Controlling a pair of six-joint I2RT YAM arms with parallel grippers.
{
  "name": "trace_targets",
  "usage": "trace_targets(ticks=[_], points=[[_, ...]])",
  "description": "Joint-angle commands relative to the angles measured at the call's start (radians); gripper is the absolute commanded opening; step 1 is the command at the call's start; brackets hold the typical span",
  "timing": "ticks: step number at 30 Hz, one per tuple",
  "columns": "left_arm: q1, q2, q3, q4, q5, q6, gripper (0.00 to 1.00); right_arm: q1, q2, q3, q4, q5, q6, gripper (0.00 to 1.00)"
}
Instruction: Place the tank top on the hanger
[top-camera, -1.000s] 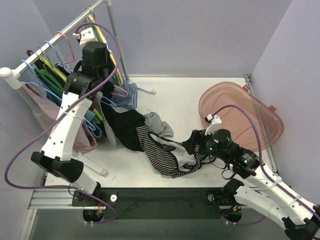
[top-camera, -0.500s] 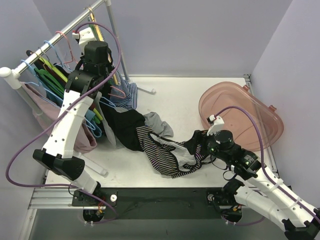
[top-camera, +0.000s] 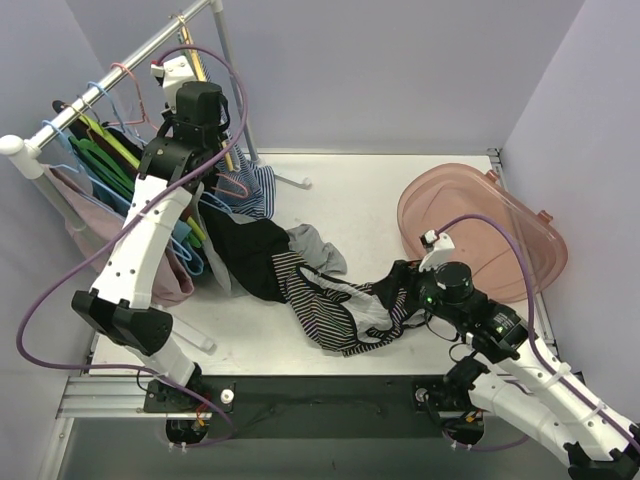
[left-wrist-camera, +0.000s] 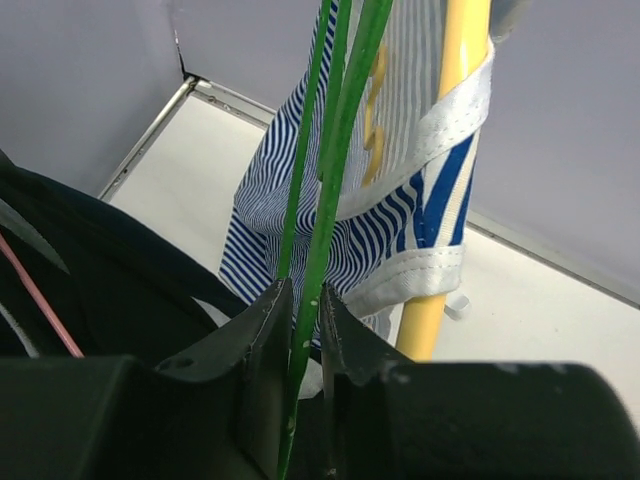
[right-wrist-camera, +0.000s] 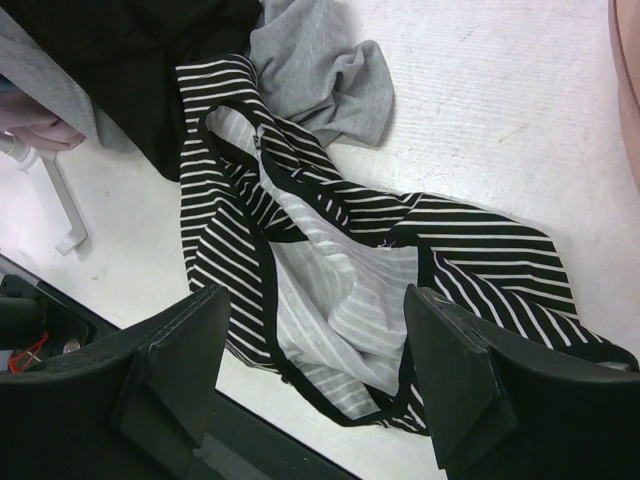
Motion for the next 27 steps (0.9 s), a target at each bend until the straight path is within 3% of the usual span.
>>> trace_targets(ticks=[1, 3, 7, 20, 27], points=[[0.01, 0.018, 0.041, 0.032, -0.038, 0.026, 0.24, -0.011, -0.022, -0.005, -0.006, 0.021, 0.004, 0.71], [0.01, 0.018, 0.056, 0.034, -0.035, 0.029, 0.11, -0.014, -0.029, -0.003, -0.012, 0.023, 0.004, 0.71], [0.01, 0.012, 0.085, 0.043, -0.038, 0.046, 0.0, -0.017, -0.039, -0.006, -0.021, 0.026, 0.005, 0.71], [-0.066, -0.013, 0.214, 0.086, -0.116, 0.12, 0.0, -0.022, -0.057, -0.008, -0.044, 0.029, 0.006, 0.71], [-0.119, -0.074, 0.158, 0.09, -0.165, 0.111, 0.0, -0.022, -0.071, -0.008, -0.058, 0.029, 0.004, 0.71]])
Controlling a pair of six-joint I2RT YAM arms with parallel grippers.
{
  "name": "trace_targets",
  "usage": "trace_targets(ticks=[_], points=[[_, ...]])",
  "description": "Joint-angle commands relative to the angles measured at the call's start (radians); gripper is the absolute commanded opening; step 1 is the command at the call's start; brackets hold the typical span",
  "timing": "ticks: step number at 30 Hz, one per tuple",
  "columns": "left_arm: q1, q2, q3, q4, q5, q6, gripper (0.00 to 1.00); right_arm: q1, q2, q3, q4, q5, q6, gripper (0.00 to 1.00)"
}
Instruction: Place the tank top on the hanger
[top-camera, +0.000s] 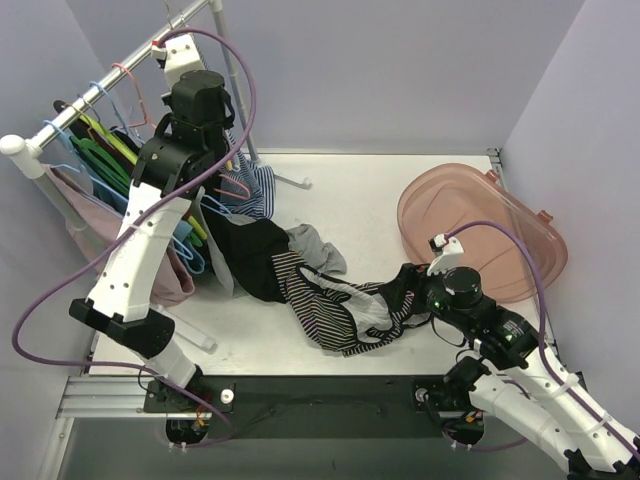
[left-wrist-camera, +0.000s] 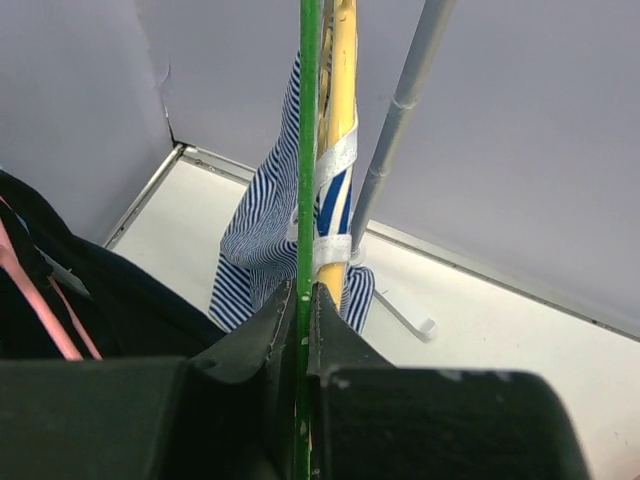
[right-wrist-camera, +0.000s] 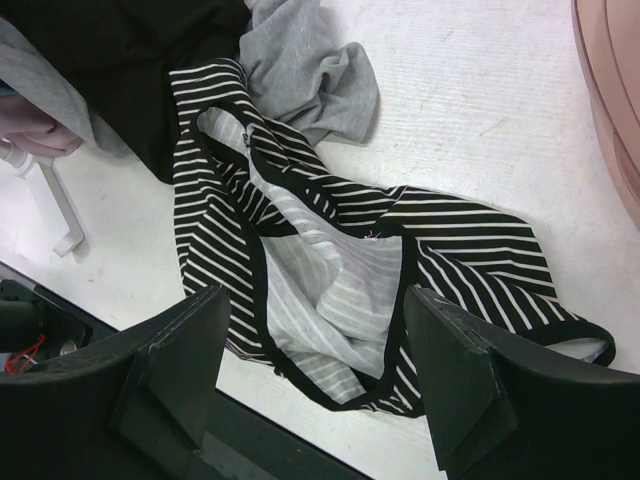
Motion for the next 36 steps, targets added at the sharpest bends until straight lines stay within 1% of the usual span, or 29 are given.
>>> trace_targets(ticks=[1, 7, 13, 20, 27, 31, 36], points=[[-0.016, -0.094, -0.02, 0.091, -0.073, -0.004, 0.0, -0.005, -0.016, -0.006, 0.0, 0.019, 0.004, 0.71], [-0.047, -0.193, -0.122, 0.097, -0.061, -0.048, 0.0, -0.007, -0.016, -0.003, -0.005, 0.019, 0.001, 0.71], [-0.05, -0.287, -0.168, 0.037, 0.023, -0.126, 0.0, -0.009, -0.019, 0.0, -0.007, 0.019, -0.002, 0.71], [-0.056, -0.42, -0.247, -0.013, 0.074, -0.201, 0.0, -0.01, -0.008, 0.009, -0.007, 0.019, -0.004, 0.71], [-0.056, -0.514, -0.275, -0.061, 0.154, -0.278, 0.0, -0.01, -0.01, 0.014, -0.008, 0.013, -0.004, 0.71], [-0.056, -0.598, -0.304, -0.092, 0.197, -0.303, 0.0, -0.01, -0.007, 0.02, -0.007, 0.004, -0.01, 0.71], [-0.056, -0.694, -0.33, -0.181, 0.228, -0.317, 0.0, -0.01, -0.011, 0.03, -0.011, -0.007, -0.024, 0.71]])
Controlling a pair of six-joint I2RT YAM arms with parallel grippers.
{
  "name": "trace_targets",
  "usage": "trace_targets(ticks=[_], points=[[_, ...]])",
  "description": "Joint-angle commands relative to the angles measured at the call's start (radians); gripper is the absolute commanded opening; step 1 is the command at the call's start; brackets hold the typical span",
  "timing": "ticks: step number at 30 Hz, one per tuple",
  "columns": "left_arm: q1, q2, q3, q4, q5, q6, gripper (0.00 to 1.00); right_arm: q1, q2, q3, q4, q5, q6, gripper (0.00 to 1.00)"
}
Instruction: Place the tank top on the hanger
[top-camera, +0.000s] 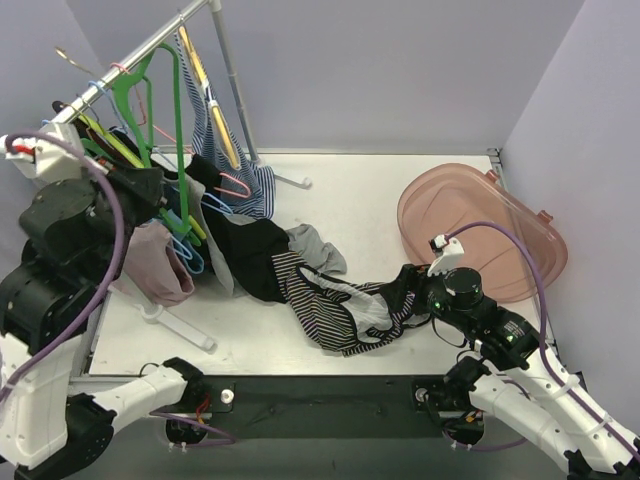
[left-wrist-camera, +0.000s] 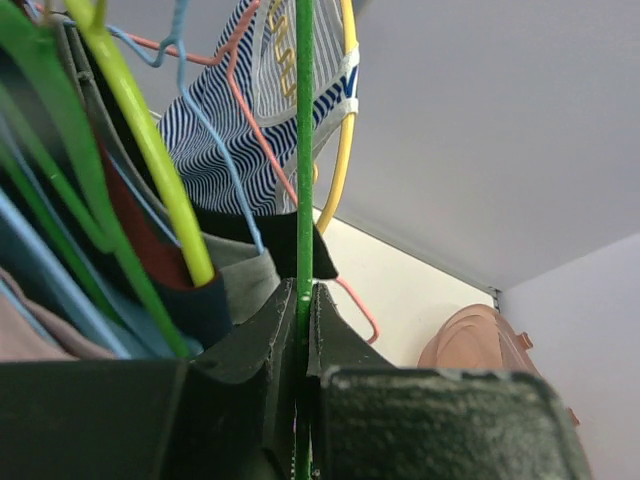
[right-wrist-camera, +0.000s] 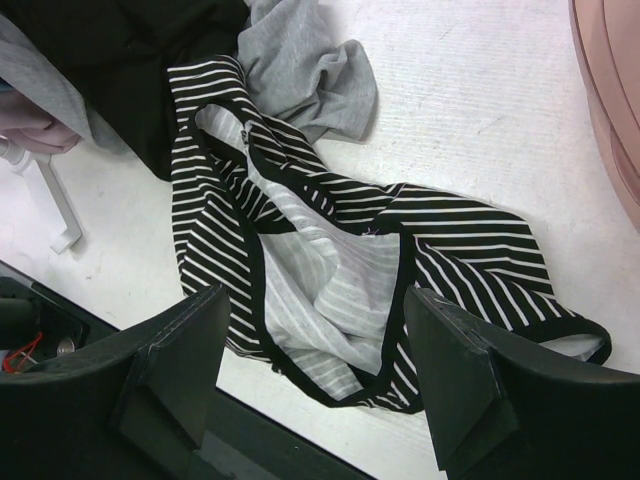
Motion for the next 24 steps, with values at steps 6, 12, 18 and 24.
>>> trace_targets(ticks=[6, 12, 18, 24], points=[[-0.001, -0.237, -0.103, -0.027, 0.177, -0.003, 0.0, -0.006, 0.016, 0.075, -0.005, -0.05, -0.072, 0.71], [-0.011, -0.375, -0.236, 0.114, 0.467, 0.151, 0.0, -0.004, 0.025, 0.158, -0.032, -0.106, -0.198, 0.71], [-0.047, -0.375, -0.282, 0.217, 0.717, 0.225, 0.0, -0.004, 0.042, 0.306, -0.078, -0.196, -0.302, 0.71], [-0.047, -0.233, -0.385, 0.312, 1.111, 0.28, 0.0, -0.003, 0.112, 0.527, -0.167, -0.403, -0.462, 0.72]])
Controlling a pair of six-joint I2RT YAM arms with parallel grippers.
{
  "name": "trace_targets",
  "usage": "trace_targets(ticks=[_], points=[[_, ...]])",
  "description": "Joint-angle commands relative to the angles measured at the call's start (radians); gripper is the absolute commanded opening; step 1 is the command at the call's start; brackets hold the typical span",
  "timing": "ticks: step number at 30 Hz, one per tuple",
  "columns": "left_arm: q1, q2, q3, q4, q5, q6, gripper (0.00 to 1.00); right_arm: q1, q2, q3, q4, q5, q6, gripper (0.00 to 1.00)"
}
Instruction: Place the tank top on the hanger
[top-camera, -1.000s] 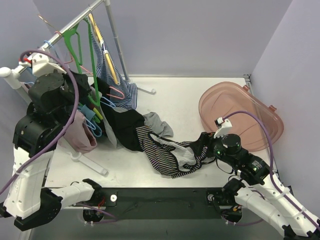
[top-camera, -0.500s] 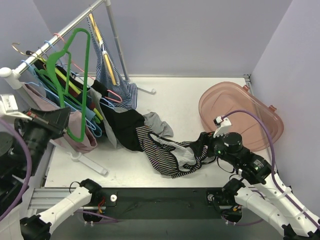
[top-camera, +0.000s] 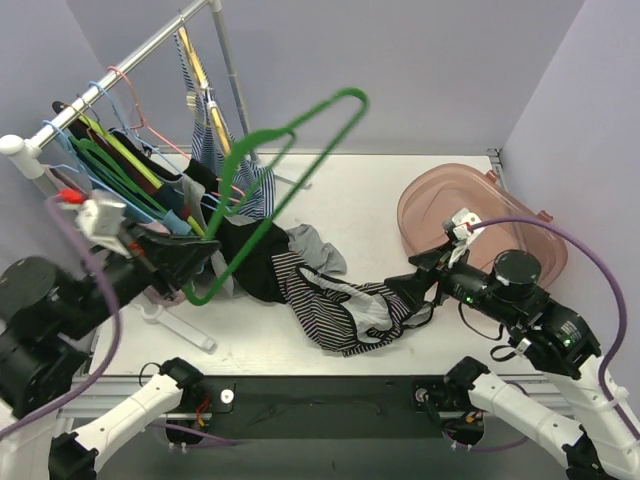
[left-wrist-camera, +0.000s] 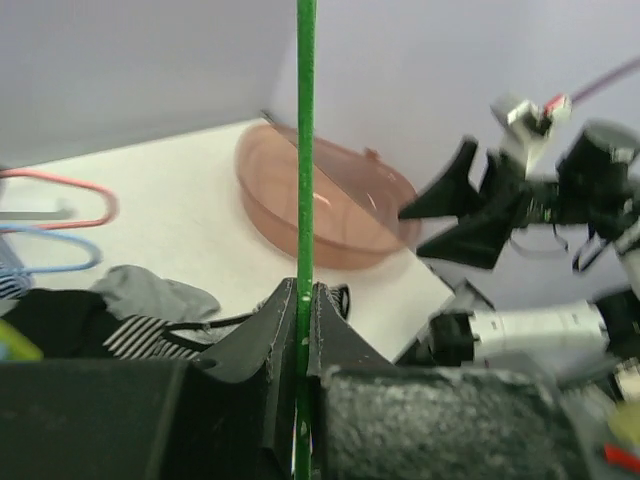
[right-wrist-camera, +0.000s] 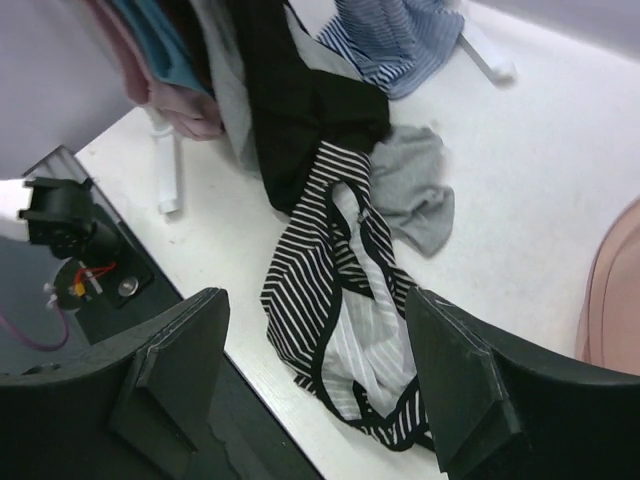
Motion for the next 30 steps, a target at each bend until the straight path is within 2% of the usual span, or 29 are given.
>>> trace_targets(ticks=[1, 2, 7, 10, 11, 15, 21, 27, 30], points=[[-0.006, 0.155, -0.07, 0.146, 0.415, 0.079, 0.0, 0.001, 0.076, 0.167, -0.105, -0.186, -0.167, 0.72], [-0.008, 0.169, -0.098, 0.162, 0.44, 0.084, 0.0, -0.001, 0.087, 0.234, -0.13, -0.2, -0.225, 0.73], [-0.054, 0.244, -0.158, 0.184, 0.526, 0.15, 0.0, -0.001, 0.104, 0.333, -0.216, -0.286, -0.341, 0.75], [-0.156, 0.287, -0.187, 0.164, 0.52, 0.196, 0.0, -0.001, 0.107, 0.323, -0.228, -0.319, -0.402, 0.77], [-0.226, 0.298, -0.191, 0.143, 0.491, 0.223, 0.0, -0.001, 0.11, 0.312, -0.231, -0.332, -0.416, 0.77], [-0.35, 0.334, -0.227, 0.112, 0.399, 0.286, 0.0, -0.002, 0.14, 0.264, -0.242, -0.343, -0.451, 0.78], [-0.37, 0.312, -0.297, 0.132, 0.383, 0.326, 0.0, -0.007, 0.131, 0.209, -0.284, -0.235, -0.5, 0.79], [-0.37, 0.295, -0.346, 0.158, 0.44, 0.34, 0.0, -0.009, 0.12, 0.154, -0.284, -0.266, -0.485, 0.79], [-0.37, 0.286, -0.368, 0.178, 0.457, 0.338, 0.0, -0.009, 0.151, 0.111, -0.278, -0.342, -0.464, 0.78]])
